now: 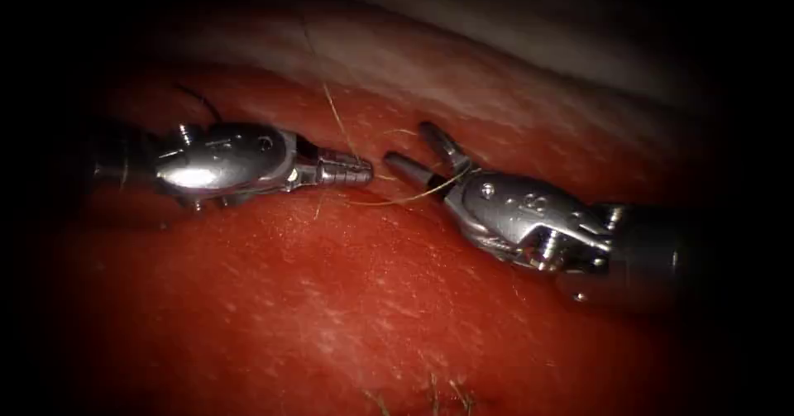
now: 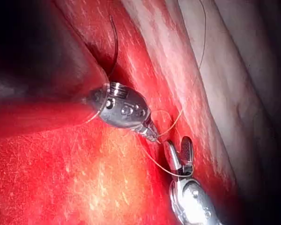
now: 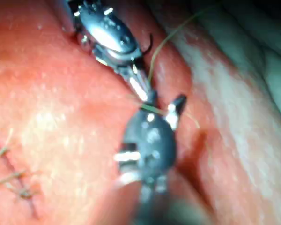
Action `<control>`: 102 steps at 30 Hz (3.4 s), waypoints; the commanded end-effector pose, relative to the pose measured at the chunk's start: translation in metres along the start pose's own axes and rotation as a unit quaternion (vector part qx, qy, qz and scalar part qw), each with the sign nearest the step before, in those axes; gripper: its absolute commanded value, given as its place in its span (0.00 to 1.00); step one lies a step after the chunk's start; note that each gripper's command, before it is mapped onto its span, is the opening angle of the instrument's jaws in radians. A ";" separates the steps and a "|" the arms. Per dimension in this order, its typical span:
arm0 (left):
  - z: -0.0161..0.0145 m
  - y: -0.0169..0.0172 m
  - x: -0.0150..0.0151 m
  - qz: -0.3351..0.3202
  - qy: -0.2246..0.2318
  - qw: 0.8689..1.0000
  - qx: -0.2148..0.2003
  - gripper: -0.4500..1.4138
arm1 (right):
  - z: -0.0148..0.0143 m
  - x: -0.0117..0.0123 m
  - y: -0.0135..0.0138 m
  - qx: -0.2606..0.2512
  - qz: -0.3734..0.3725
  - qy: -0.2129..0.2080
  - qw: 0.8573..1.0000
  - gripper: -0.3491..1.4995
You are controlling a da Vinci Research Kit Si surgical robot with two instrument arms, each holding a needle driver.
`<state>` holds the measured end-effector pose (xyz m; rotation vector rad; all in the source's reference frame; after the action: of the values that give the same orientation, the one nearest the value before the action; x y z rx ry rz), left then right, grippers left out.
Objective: Wound Closure
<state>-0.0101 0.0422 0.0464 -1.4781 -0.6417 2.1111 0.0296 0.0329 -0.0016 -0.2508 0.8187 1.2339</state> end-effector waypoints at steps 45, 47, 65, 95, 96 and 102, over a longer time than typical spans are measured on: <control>-0.0021 -0.0059 0.0013 -0.010 -0.029 0.999 0.034 0.05 | 0.0012 0.0019 -0.0051 0.074 -0.133 -0.110 0.982 0.00; -0.0025 -0.0073 0.0014 -0.014 -0.029 0.999 0.038 0.05 | 0.0008 0.0018 -0.0063 0.080 -0.137 -0.106 0.982 0.00; 0.0011 -0.0151 -0.0003 -0.025 -0.054 0.996 0.071 0.05 | -0.0025 -0.0012 -0.0121 0.125 -0.155 -0.121 0.972 0.00; 0.0059 -0.0273 0.0002 0.004 -0.092 0.980 0.174 0.05 | -0.0078 -0.0020 -0.0181 0.168 -0.166 -0.132 0.963 0.00; 0.0059 -0.0273 0.0002 0.004 -0.092 0.980 0.174 0.05 | -0.0078 -0.0020 -0.0181 0.168 -0.166 -0.132 0.963 0.00; 0.0071 -0.0285 -0.0010 0.008 -0.095 0.978 0.184 0.05 | -0.0086 -0.0021 -0.0181 0.165 -0.168 -0.133 0.963 0.00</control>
<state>-0.0127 0.0633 0.0668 -1.0885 -0.2748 2.2523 0.0413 0.0197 -0.0110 0.0478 0.6954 0.7766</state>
